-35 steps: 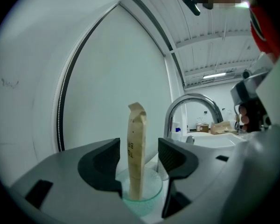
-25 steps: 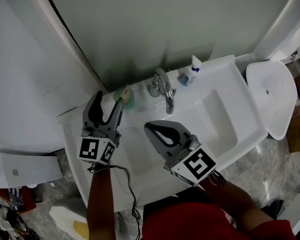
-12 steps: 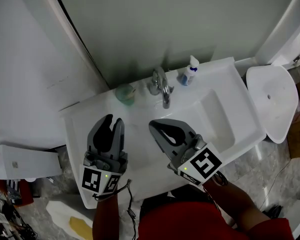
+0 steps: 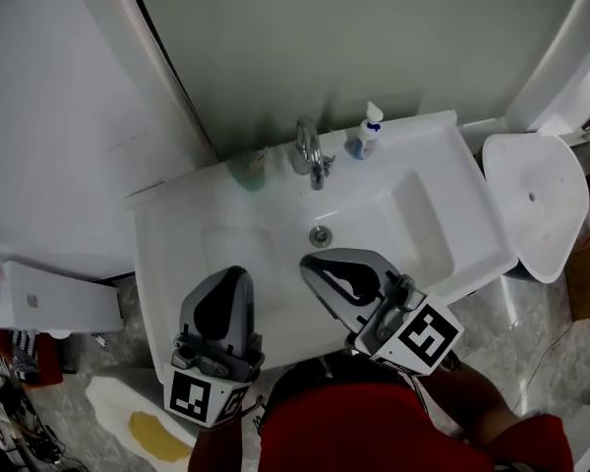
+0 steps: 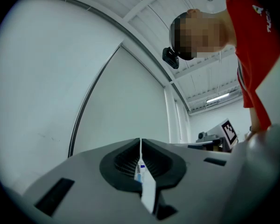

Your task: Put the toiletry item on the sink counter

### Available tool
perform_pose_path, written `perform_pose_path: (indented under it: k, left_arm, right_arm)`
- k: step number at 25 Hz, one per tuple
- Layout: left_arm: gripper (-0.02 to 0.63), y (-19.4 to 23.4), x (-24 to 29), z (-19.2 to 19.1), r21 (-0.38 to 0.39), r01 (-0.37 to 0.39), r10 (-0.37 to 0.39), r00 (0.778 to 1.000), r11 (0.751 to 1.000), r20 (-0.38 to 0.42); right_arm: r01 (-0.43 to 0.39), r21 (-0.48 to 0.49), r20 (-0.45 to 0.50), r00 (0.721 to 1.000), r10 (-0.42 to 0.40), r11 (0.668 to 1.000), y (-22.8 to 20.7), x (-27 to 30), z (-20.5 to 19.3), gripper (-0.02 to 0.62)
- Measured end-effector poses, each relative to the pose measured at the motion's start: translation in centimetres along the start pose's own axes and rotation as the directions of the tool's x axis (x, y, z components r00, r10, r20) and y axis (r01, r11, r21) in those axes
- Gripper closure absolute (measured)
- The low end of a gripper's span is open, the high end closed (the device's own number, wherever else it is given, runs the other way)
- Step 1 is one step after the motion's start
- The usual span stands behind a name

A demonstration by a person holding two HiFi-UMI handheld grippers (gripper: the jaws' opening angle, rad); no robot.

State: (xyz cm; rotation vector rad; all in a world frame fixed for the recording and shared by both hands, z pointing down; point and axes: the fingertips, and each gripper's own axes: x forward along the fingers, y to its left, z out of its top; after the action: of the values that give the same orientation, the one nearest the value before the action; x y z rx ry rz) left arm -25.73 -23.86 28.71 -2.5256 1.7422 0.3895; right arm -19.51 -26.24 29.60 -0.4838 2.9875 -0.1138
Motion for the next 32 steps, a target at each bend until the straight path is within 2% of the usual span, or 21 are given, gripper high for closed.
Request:
perform_pose_path:
  k: [4,8,12,21,32]
  left_arm:
    - [0.583,-2.5,-1.7,-0.3,0.015,0.014,-0.014,0.999,1.000,-0.038]
    - [0.586,-4.1,-3.3,-0.6,0.043,0.002,0.001,0.997,0.999,-0.078]
    - [0.588,-5.2,-4.4,-1.0,0.036,-0.014,0.018,0.995,0.999,-0.094]
    - [0.589,-6.5,-4.6,-1.4,0.024,-0.021,0.023,0.996,1.000,-0.090]
    - [0.589,-7.0,-4.4,-1.8,0.012,-0.010,0.011,0.996,1.000,-0.091]
  right_arm:
    - [-0.038,-0.010,0.009,0.999,0.038,0.999,2.2,-1.8,0.0,0.566]
    - [-0.046,0.010,0.005,0.999,0.046,0.999,3.5,-3.3,-0.6,0.566]
    - [-0.057,0.024,0.009,0.998,0.057,0.998,4.6,-4.3,-0.8,0.566]
    - [-0.069,0.004,0.012,0.998,0.069,0.998,5.0,-4.9,-0.6,0.566]
    - [-0.079,-0.002,-0.030,0.996,0.079,0.997,5.0,-5.3,-1.8,0.568]
